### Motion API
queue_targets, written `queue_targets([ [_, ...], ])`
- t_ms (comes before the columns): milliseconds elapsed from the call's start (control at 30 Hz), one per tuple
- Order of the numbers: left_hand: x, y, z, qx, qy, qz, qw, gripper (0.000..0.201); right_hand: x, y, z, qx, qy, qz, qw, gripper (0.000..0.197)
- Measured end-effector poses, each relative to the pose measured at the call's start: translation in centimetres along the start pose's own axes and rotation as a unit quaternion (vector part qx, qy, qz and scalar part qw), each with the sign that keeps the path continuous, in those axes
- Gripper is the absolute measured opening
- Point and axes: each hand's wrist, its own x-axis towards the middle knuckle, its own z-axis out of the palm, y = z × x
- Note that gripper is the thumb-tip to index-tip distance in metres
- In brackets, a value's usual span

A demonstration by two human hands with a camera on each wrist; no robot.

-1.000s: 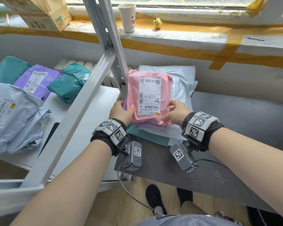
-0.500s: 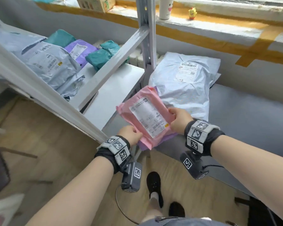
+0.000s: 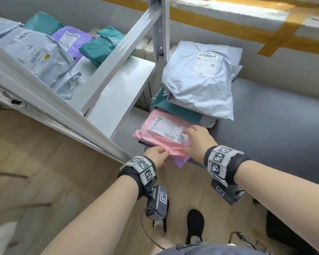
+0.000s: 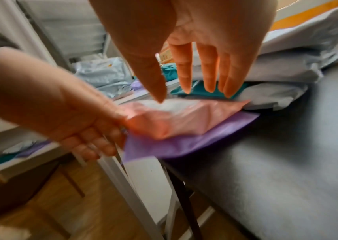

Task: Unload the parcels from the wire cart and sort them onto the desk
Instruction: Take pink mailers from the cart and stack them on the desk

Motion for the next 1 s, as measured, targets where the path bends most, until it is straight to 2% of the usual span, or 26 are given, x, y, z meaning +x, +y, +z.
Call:
queue_targets([
  [67,0.5,-0.2,-0.4,0.036,-0.025,0.017,0.999,0.028,-0.2,-0.7,0.8,-0.033,-0.027,-0.016,0.999,0.063],
  [167,0.6,-1.1,-2.0,0.068,-0.028,0.008,0.997,0.037,-0.2,-1.7,1.7,-0.079,-0.018,0.004,0.997,0.074],
  [233,0.5,-1.2,-3.6,0.144,0.055,0.031,0.988,0.036,-0.3,-2.2,1.9,-0.102,0.006,0.023,0.994,0.073],
  [300,0.6,-1.0,-4.9,0.183,0.160,0.070,0.967,0.026,-0.3,-2.7,1.9,-0.127,0.012,0.046,0.991,0.078],
  [367,1.1,-0.6,-5.3,0.193,0.205,0.103,0.954,0.022,-0.5,-2.8,2.0,-0.120,0.017,0.065,0.990,0.081],
  [500,2.6,-0.6,-5.2,0.246,0.159,0.086,0.952,0.051,-1.2,-2.8,2.3,0.013,0.059,0.149,0.987,0.065],
  [633,3.7,-0.8,-5.1,0.256,0.119,0.085,0.956,0.056,-0.8,-1.9,2.8,0.189,0.049,0.270,0.943,0.063],
  [700,3.7,-0.7,-5.0,0.253,0.111,0.088,0.957,0.057,-0.3,-1.7,2.9,0.242,0.048,0.281,0.927,0.059],
  [867,3.4,-1.0,-5.3,0.198,0.103,0.080,0.972,0.061,1.1,-1.5,2.4,0.254,0.094,0.271,0.924,0.041],
  [1000,3.8,-1.1,-5.7,0.176,0.088,0.105,0.975,0.063,1.2,-1.4,2.3,0.269,0.120,0.263,0.919,0.034],
])
